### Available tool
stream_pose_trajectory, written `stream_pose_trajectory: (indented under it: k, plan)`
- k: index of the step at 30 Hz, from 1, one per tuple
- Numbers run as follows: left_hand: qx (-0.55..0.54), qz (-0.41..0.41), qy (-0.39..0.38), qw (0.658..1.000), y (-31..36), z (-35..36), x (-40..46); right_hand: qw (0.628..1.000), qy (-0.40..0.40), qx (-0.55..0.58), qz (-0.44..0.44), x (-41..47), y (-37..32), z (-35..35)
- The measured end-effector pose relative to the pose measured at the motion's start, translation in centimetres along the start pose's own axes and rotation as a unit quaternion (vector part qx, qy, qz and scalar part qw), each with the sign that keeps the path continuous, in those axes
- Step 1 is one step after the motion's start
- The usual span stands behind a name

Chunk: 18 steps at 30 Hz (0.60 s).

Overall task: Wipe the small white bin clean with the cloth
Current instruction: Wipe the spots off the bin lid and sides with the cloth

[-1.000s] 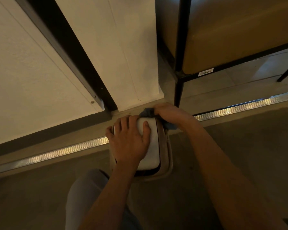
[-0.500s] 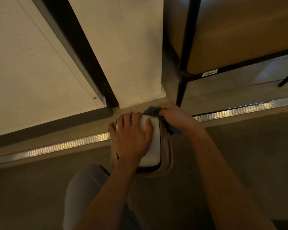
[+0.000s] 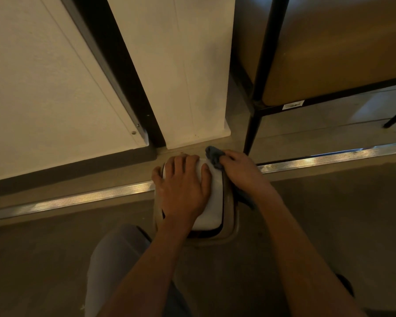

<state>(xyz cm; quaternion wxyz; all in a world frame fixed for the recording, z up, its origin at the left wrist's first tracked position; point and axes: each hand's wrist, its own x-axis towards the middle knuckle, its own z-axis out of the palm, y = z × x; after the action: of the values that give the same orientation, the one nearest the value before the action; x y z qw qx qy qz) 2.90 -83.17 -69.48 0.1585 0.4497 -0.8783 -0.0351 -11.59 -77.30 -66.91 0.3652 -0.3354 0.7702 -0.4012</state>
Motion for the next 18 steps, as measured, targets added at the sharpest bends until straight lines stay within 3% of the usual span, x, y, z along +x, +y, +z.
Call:
stream_pose_trajectory:
  k: [3,8,14,18]
  plan:
    - [-0.005,-0.005,0.003,1.0,0.0,0.0,0.0,0.999,-0.012,-0.027,-0.014,-0.2,0.0,-0.5]
    - [-0.007,0.002,-0.001,1.0,-0.1,-0.1,-0.1,0.98,0.101,-0.021,-0.168,-6.6,2.6,1.4]
    - [-0.023,0.005,-0.003,1.0,-0.1,-0.4,-0.1,0.989,0.11,0.031,-0.092,-9.4,3.7,-0.6]
    - [-0.043,0.003,-0.02,0.999,-0.6,-0.4,0.0,0.987,0.114,-0.012,-0.113,-8.9,1.6,-3.9]
